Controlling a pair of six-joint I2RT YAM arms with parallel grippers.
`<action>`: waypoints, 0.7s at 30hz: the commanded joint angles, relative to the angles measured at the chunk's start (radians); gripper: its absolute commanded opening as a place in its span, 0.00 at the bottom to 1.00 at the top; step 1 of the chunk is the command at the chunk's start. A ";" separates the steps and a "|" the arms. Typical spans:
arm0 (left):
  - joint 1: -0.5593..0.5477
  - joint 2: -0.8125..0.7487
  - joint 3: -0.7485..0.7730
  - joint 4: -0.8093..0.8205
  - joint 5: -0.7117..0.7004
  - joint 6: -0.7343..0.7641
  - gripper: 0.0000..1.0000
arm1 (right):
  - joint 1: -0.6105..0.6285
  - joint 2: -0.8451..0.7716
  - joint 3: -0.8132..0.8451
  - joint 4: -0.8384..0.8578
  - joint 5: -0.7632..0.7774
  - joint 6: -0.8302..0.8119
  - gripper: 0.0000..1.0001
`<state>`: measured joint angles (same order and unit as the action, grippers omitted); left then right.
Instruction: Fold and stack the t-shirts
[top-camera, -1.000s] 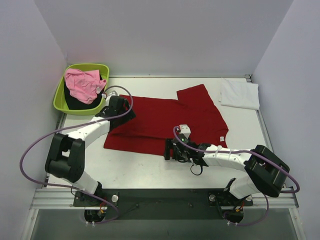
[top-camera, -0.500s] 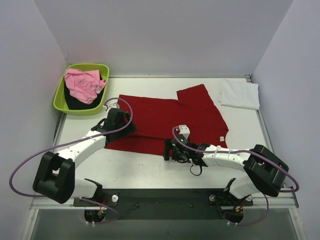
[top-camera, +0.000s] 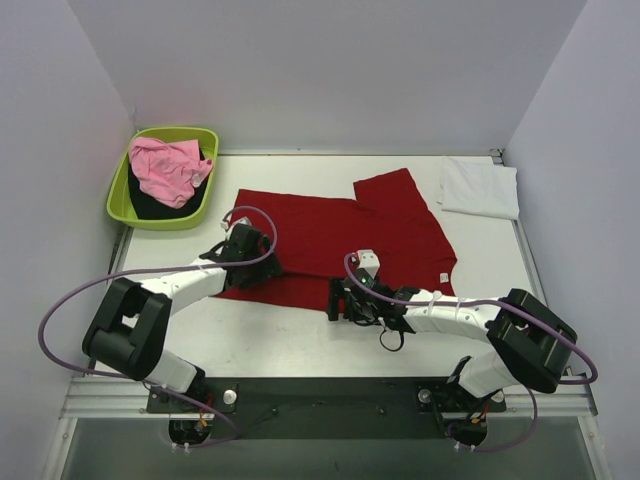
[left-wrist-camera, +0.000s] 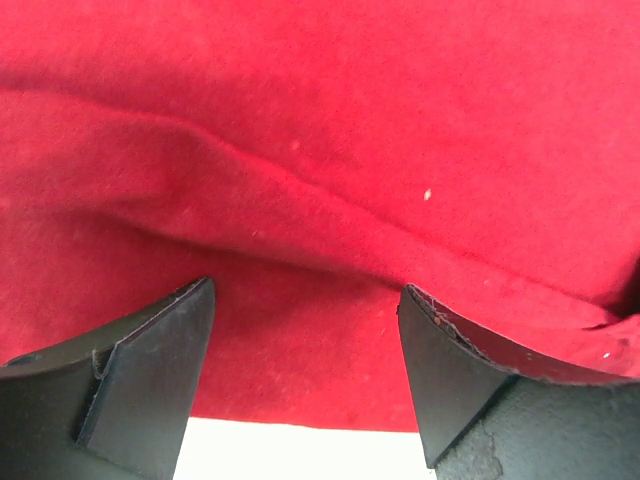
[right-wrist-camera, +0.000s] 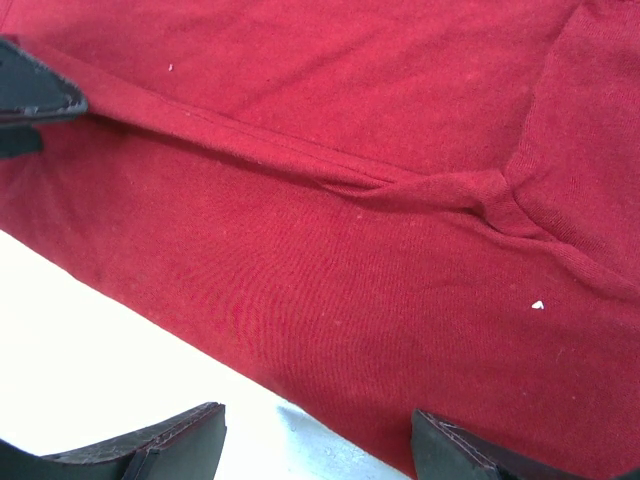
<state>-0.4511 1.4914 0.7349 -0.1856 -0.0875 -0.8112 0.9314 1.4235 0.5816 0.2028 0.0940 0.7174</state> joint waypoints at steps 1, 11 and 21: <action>-0.004 0.041 0.041 0.074 0.008 -0.010 0.84 | 0.010 0.012 0.011 -0.006 0.024 0.007 0.74; -0.001 0.115 0.121 0.051 -0.014 0.020 0.84 | 0.009 0.025 0.001 0.007 0.026 0.007 0.74; -0.001 0.055 0.144 -0.005 -0.015 0.033 0.83 | 0.009 0.032 -0.003 0.009 0.027 0.007 0.74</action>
<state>-0.4511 1.6009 0.8463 -0.1669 -0.0921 -0.7994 0.9314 1.4345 0.5816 0.2272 0.1005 0.7177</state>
